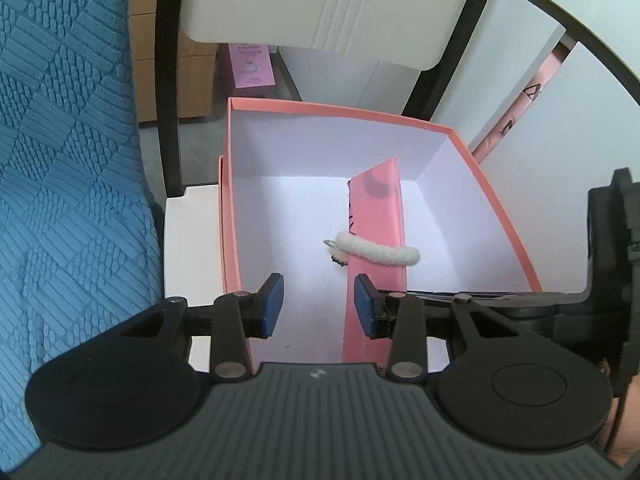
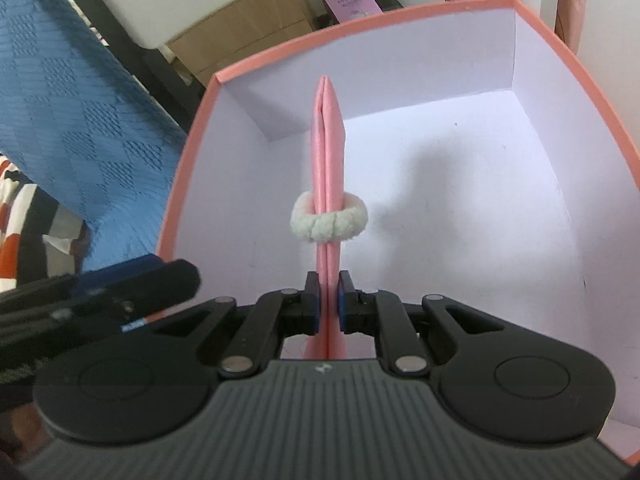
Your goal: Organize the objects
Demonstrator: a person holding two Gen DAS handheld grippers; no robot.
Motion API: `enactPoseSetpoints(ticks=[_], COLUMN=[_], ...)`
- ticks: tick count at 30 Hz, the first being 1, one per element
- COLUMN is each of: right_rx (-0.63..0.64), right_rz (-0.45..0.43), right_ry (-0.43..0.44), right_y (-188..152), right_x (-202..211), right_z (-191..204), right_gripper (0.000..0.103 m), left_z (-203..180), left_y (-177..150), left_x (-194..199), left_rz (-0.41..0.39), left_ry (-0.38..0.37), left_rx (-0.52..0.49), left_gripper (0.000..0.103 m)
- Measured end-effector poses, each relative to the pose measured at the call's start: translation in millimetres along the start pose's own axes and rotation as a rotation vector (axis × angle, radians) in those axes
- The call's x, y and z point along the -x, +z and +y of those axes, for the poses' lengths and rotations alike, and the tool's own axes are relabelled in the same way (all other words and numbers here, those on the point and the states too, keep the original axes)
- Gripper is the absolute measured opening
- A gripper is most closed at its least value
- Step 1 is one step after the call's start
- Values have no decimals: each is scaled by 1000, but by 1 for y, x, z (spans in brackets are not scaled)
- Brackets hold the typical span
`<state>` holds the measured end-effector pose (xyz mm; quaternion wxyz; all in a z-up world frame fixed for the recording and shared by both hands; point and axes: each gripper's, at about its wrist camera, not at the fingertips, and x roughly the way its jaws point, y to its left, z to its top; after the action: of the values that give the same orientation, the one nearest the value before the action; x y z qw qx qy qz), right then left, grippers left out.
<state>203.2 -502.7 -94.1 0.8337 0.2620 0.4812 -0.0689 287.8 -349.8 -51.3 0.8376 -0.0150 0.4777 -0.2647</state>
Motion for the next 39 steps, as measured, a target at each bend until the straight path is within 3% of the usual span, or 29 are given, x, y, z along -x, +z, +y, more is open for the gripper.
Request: enactPoseSetpoints(ticks=[7,12,22,34,39], right_rx=[-9,-6,24,50,61], right_rz=[20,15,-52,-169,-217], right_ry=[-9,-21,-25,-11,-20], right_y=[0,2,-2,-22,-34], right_x=[-7,-4,42,121,146], right_z=[-2,-4,13,50,66], right_gripper=[16,36,35,35,35], left_z=[7,10,10,-1,1], left_y=[2,2,-3,-15,-26], left_x=[3,12,48,134,169], left_rz=[-8,-17,-71,-189,-241], left_ry=[-2,-9,-22,-52,-57], left_rx=[15,14,20,-21,-23], left_gripper=[44,48,50,54,65])
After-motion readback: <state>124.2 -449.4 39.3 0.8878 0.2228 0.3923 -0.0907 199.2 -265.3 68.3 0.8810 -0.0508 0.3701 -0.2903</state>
